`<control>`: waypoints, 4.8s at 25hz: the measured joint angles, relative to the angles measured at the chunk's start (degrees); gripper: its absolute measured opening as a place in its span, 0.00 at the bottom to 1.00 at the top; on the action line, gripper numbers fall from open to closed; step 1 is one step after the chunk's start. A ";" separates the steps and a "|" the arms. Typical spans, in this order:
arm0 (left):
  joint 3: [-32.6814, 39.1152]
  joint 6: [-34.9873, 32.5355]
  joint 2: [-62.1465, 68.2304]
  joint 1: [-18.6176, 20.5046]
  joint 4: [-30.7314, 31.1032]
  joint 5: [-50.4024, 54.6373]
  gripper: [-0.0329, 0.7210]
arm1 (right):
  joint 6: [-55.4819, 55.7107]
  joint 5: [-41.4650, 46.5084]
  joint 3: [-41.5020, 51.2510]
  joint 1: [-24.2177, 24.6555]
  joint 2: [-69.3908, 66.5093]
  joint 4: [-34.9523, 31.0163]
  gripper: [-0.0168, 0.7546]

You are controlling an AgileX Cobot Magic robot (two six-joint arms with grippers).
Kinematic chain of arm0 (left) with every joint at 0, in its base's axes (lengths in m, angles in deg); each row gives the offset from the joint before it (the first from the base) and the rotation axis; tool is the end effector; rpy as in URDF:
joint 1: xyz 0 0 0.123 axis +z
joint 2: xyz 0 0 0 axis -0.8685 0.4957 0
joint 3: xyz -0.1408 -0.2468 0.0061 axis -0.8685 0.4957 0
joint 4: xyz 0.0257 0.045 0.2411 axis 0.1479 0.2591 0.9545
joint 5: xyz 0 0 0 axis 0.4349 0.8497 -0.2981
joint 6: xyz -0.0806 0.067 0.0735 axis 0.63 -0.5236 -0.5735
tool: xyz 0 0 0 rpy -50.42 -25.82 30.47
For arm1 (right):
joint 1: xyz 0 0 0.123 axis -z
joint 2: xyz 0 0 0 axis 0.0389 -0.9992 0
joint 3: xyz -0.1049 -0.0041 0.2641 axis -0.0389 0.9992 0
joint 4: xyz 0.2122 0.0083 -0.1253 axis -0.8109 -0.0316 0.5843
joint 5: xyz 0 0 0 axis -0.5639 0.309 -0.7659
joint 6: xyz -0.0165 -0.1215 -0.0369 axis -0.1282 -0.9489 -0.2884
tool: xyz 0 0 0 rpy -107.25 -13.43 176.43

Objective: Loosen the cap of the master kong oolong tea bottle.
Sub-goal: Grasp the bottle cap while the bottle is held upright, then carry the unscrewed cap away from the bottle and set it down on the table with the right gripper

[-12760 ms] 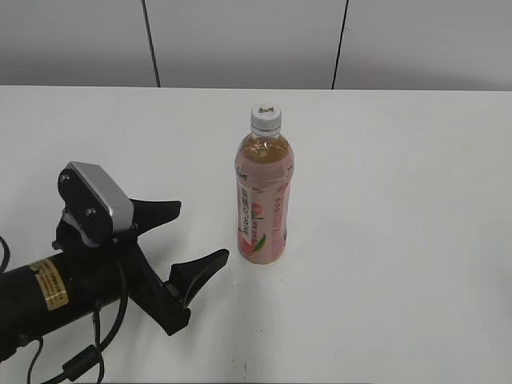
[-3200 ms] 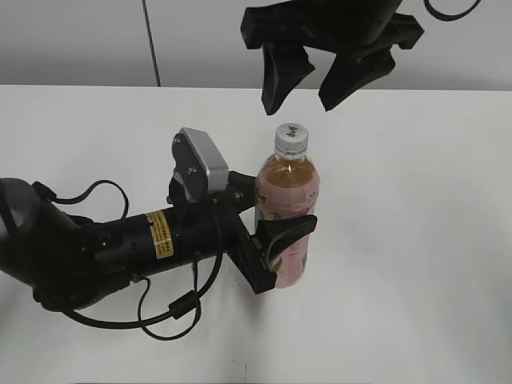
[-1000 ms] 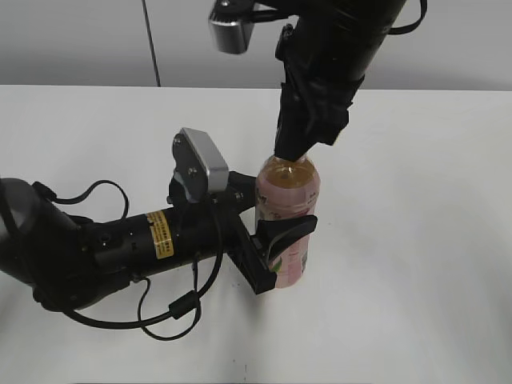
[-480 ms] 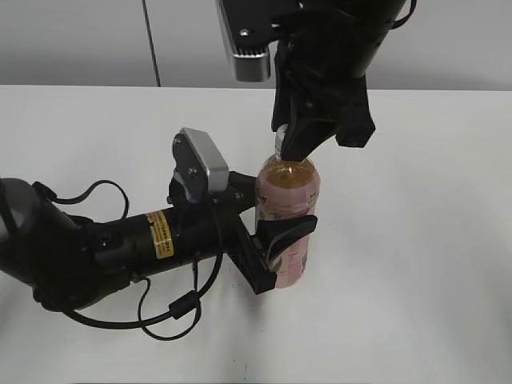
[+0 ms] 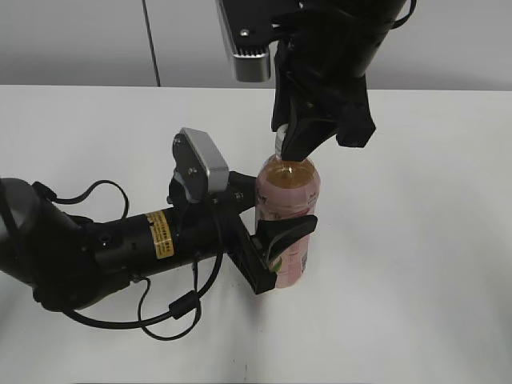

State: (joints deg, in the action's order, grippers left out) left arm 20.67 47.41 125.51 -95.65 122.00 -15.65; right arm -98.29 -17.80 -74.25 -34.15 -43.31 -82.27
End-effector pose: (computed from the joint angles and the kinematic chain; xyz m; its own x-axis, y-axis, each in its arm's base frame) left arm 0.2612 -0.2688 0.1065 -0.0697 0.0978 -0.9928 0.9233 0.3830 -0.0271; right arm 0.2952 0.2476 0.2676 0.3438 -0.9032 -0.2568 -0.9340 -0.3007 -0.1930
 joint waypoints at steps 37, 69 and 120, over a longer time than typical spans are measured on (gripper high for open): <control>0.00 0.01 0.00 0.00 0.00 0.00 0.58 | 88.32 -0.55 -3.38 0.00 -0.05 0.85 0.70; 0.00 0.06 0.00 0.00 -0.06 0.00 0.58 | 12.42 -0.40 -0.25 0.00 0.03 -1.03 0.39; 0.00 0.10 0.04 0.00 -0.13 -0.04 0.58 | 66.64 -25.99 35.94 23.68 0.67 -2.20 0.38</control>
State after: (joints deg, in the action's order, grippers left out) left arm 20.67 47.51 125.55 -95.65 121.87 -15.68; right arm -31.66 -43.80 -38.31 -10.46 -42.63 -84.47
